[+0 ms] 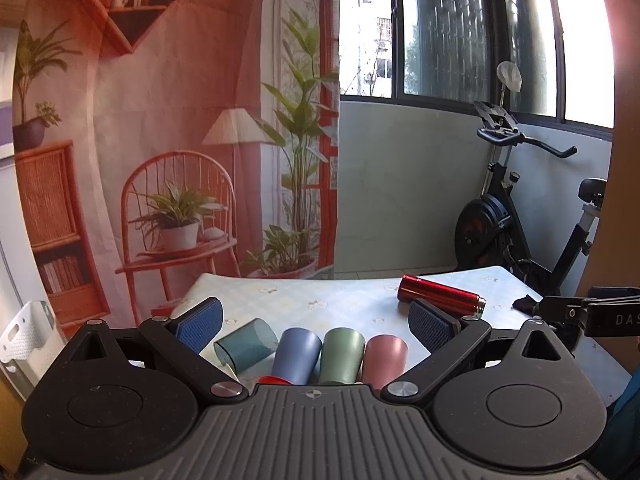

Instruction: Flip cup upright

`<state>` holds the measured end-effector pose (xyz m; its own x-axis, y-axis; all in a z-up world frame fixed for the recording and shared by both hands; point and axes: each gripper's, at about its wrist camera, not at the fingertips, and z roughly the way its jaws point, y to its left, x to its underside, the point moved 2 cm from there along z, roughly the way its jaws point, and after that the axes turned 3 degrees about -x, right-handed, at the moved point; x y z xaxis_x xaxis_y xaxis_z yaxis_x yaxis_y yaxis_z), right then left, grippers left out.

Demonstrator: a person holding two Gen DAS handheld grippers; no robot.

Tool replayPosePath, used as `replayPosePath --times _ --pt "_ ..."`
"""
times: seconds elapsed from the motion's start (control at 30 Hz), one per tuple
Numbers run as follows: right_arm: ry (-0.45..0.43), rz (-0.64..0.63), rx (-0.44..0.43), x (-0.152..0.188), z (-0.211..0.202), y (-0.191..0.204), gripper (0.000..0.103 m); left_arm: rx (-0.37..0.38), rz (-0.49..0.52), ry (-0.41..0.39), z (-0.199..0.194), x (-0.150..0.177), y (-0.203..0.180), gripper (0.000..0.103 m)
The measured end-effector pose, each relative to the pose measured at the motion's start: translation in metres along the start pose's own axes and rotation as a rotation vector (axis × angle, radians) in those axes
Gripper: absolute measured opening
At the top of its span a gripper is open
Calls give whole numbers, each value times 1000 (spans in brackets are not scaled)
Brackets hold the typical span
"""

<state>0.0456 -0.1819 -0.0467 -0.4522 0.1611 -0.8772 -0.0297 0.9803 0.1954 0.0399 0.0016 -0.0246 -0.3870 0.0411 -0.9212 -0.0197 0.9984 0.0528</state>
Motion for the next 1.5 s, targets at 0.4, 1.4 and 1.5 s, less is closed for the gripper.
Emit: replayPosePath --times 0.4,1.4,1.5 --pt "120 26 58 25 80 -13 103 37 -51 127 70 21 20 99" --pt "204 176 51 56 159 -45 103 331 444 303 166 108 -8 81" --pt "202 178 53 56 158 -47 103 317 396 297 161 106 4 81"
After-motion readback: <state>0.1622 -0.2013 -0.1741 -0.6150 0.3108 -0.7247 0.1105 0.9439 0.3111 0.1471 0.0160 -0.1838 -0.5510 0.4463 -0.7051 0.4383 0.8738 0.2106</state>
